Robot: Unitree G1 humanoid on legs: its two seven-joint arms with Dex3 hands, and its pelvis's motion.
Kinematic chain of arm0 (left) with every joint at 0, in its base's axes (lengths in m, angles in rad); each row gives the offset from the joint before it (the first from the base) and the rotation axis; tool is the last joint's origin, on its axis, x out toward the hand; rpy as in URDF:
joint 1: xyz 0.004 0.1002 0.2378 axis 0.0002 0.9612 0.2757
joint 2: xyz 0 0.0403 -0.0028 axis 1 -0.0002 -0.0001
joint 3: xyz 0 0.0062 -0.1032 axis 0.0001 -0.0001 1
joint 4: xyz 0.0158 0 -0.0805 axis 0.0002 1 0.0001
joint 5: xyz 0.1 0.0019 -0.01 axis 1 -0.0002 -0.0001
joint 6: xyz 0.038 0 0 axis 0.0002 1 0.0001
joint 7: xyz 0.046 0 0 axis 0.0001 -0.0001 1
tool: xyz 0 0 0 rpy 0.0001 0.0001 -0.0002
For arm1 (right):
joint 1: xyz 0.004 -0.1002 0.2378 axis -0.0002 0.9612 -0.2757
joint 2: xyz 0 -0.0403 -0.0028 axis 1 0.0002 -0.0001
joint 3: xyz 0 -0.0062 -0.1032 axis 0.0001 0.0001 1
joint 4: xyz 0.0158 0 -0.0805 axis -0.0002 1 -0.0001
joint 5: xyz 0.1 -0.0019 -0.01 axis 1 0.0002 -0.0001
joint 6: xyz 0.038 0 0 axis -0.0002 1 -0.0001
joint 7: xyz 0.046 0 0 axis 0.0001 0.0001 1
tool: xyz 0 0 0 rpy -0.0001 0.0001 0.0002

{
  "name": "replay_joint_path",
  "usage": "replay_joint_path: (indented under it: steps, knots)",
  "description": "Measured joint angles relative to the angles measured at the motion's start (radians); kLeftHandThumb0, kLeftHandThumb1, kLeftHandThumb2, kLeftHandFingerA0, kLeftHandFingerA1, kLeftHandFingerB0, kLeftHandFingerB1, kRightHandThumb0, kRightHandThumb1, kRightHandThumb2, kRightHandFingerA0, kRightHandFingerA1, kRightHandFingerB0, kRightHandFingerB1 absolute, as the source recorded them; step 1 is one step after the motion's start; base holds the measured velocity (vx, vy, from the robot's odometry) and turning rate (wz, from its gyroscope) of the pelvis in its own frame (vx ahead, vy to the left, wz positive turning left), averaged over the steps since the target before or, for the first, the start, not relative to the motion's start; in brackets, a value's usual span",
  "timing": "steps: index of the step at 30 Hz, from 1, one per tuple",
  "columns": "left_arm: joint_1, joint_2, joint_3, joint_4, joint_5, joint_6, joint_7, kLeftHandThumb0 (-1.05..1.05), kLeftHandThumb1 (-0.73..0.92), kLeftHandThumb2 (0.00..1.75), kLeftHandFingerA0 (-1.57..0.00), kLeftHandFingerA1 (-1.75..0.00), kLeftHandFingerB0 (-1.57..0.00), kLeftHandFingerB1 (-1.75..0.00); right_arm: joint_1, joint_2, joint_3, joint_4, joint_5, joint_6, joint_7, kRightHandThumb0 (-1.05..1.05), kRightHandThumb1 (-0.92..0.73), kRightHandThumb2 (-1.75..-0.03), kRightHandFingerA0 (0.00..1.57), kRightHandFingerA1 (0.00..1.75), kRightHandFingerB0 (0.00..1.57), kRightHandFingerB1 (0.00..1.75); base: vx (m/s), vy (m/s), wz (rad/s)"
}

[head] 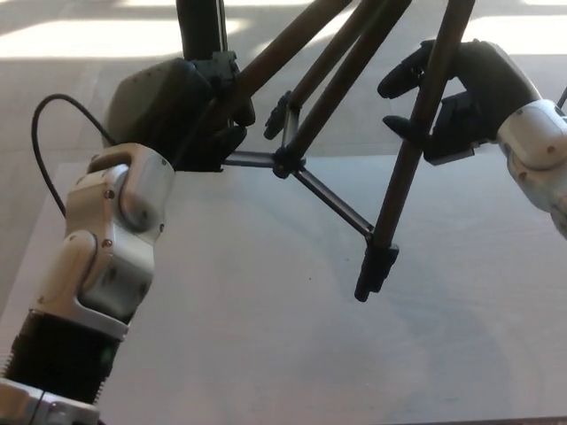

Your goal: Use both hands of the robot to pick up the tripod lying in the middle of the desk and make it stand upright on the desk

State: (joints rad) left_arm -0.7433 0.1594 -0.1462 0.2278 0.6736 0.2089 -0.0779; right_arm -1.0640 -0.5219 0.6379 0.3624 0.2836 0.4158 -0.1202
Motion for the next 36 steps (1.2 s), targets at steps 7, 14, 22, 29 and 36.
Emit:
replay_joint_path:
  steps: [7,14,22,29,36]
  knots:
    - [0.088,-0.073,0.036,-0.036,-0.018,0.008,0.013,0.02,0.29,0.97,-0.87,-1.75,-0.67,-1.75,-0.012,-0.023,0.034,-0.006,-0.053,0.001,0.052,-0.23,-0.6,-0.87,0.92,1.31,0.82,0.74,0.0,0.0,0.0]
    - [0.187,-0.151,0.072,-0.071,-0.033,0.026,0.025,0.0,0.22,1.08,-0.87,-1.75,-0.79,-1.72,-0.01,-0.035,0.063,-0.037,-0.117,0.004,0.094,-0.27,-0.58,-0.93,0.89,1.47,0.89,0.88,0.0,0.0,0.0]
    - [0.284,-0.224,0.096,-0.115,-0.035,0.068,0.039,0.0,0.29,0.97,-0.87,-1.75,-0.69,-1.75,0.001,-0.035,0.088,-0.087,-0.19,0.006,0.119,-0.21,-0.54,-1.08,0.89,1.75,0.79,1.46,0.0,0.0,0.0]
    - [0.353,-0.298,0.136,-0.138,-0.053,0.113,0.064,-0.06,0.33,0.91,-0.77,-1.75,-0.61,-1.66,0.039,-0.032,0.094,-0.139,-0.255,0.003,0.136,-0.22,-0.53,-1.05,0.91,1.61,0.87,1.28,0.0,0.0,0.0]
    - [0.407,-0.313,0.145,-0.141,-0.068,0.149,0.073,-0.03,0.26,1.02,-0.83,-1.75,-0.67,-1.75,0.119,-0.011,0.056,-0.183,-0.321,-0.02,0.129,-0.2,-0.53,-1.15,0.88,1.75,0.77,1.43,0.0,0.0,0.0]
